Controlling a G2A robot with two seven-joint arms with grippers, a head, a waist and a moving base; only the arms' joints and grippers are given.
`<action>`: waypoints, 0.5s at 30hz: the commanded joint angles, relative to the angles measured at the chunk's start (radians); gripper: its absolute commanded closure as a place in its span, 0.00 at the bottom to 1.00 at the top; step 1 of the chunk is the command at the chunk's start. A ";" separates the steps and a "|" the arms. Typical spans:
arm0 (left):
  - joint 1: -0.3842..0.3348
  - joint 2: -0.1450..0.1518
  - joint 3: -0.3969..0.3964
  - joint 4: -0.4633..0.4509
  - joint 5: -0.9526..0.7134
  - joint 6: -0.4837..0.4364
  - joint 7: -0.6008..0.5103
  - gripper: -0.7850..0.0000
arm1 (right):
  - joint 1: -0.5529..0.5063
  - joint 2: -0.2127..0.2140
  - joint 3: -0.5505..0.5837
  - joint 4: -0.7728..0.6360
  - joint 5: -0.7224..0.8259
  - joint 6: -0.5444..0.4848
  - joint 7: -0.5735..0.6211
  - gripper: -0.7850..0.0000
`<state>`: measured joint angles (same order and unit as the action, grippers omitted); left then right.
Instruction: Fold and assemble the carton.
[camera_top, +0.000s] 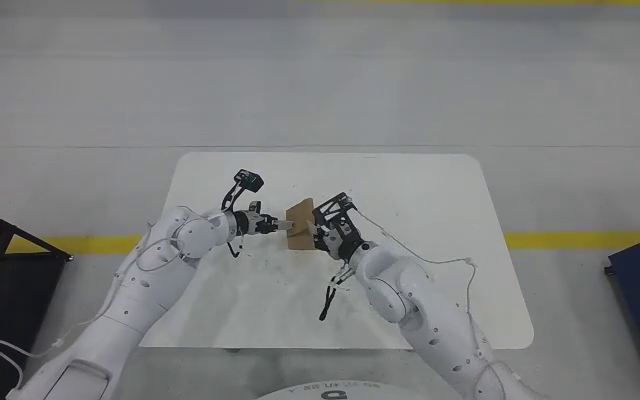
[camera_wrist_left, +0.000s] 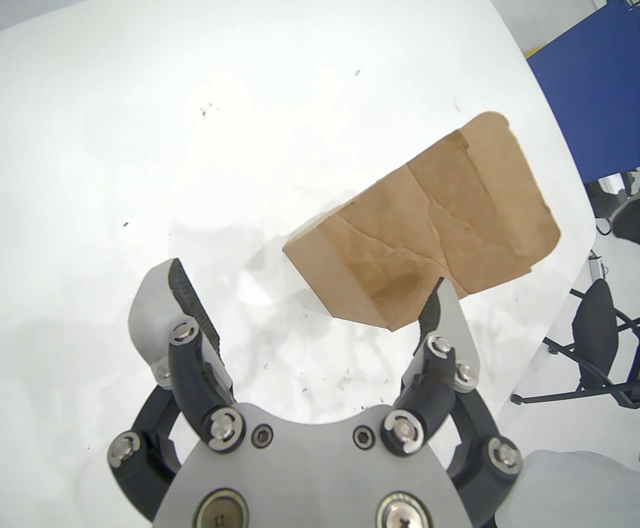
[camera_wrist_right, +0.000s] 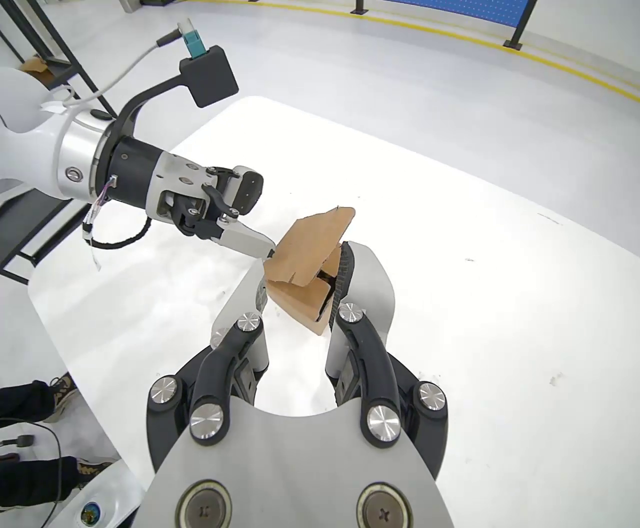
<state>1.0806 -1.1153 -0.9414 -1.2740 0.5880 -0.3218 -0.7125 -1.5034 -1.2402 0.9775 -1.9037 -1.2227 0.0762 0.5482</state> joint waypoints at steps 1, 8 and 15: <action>0.003 0.000 0.000 0.002 0.000 -0.003 0.002 0.00 | 0.035 -0.008 -0.024 0.020 -0.012 0.027 0.027 0.62; 0.009 -0.001 -0.005 0.009 -0.004 -0.008 0.006 0.00 | 0.132 -0.037 -0.088 0.113 -0.018 0.099 0.081 0.61; 0.008 -0.002 -0.008 0.023 -0.012 -0.016 0.003 0.00 | 0.193 -0.059 -0.123 0.179 -0.002 0.127 0.120 0.58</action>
<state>1.0900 -1.1165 -0.9499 -1.2526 0.5759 -0.3370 -0.7083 -1.3154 -1.2973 0.8564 -1.7304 -1.2274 0.2015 0.6656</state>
